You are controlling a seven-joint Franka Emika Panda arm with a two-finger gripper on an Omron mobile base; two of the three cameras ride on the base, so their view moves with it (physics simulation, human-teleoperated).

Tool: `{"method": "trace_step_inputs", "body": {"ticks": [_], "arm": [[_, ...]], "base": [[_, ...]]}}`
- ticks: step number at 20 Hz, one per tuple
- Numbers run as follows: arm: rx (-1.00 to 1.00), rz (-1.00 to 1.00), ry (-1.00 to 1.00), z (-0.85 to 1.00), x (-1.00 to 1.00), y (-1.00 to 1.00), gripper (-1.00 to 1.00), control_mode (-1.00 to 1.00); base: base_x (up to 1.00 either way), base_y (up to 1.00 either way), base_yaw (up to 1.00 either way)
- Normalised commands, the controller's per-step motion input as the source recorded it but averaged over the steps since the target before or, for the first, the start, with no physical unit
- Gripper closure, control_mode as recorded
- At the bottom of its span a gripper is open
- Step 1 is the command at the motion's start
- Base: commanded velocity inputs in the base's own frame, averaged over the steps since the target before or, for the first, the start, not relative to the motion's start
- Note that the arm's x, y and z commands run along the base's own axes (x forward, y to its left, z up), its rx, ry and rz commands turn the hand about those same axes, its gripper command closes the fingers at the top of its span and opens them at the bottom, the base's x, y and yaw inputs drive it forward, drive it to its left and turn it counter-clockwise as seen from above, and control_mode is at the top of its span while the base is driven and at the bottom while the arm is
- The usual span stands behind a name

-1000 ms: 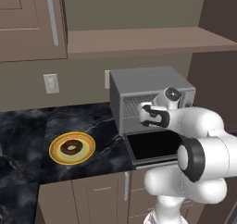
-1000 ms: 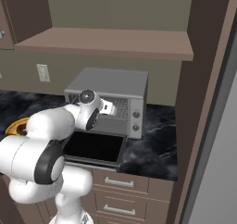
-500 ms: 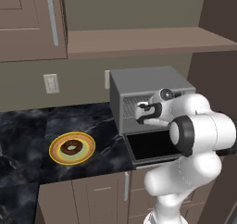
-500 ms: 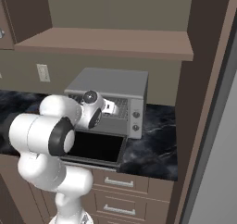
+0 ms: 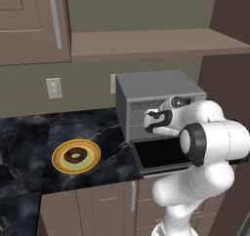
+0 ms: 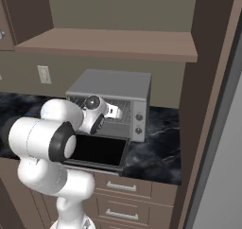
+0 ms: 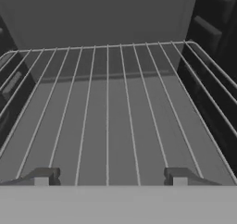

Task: Pick up the bagel from the plate, place it on the toaster oven rack, close the door, and set the timer.

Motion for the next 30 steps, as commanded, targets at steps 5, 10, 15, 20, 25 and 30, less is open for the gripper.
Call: {"method": "trace_step_inputs", "body": {"ticks": [5,10,15,20,25,30], "arm": [[0.0,0.0,0.21,-0.28,-0.99,-0.24,-1.0,-1.0],[0.0,0.0,0.26,-0.3,-1.0,-0.23,-1.0,-1.0],[0.0,0.0,0.23,-0.46,-1.0,-0.1,-1.0,-1.0],[0.05,0.0,0.01,-0.14,-1.0,0.0,-1.0,-1.0],[0.09,0.0,-0.14,0.91,-0.81,0.0,-1.0,-1.0],[0.05,0.0,-0.07,1.0,-0.5,0.09,-1.0,-1.0]], "base": [[0.0,0.0,0.0],[0.0,0.0,0.0],[0.0,0.0,0.0],[0.0,0.0,0.0],[0.0,0.0,0.0],[0.0,0.0,0.0]]}}
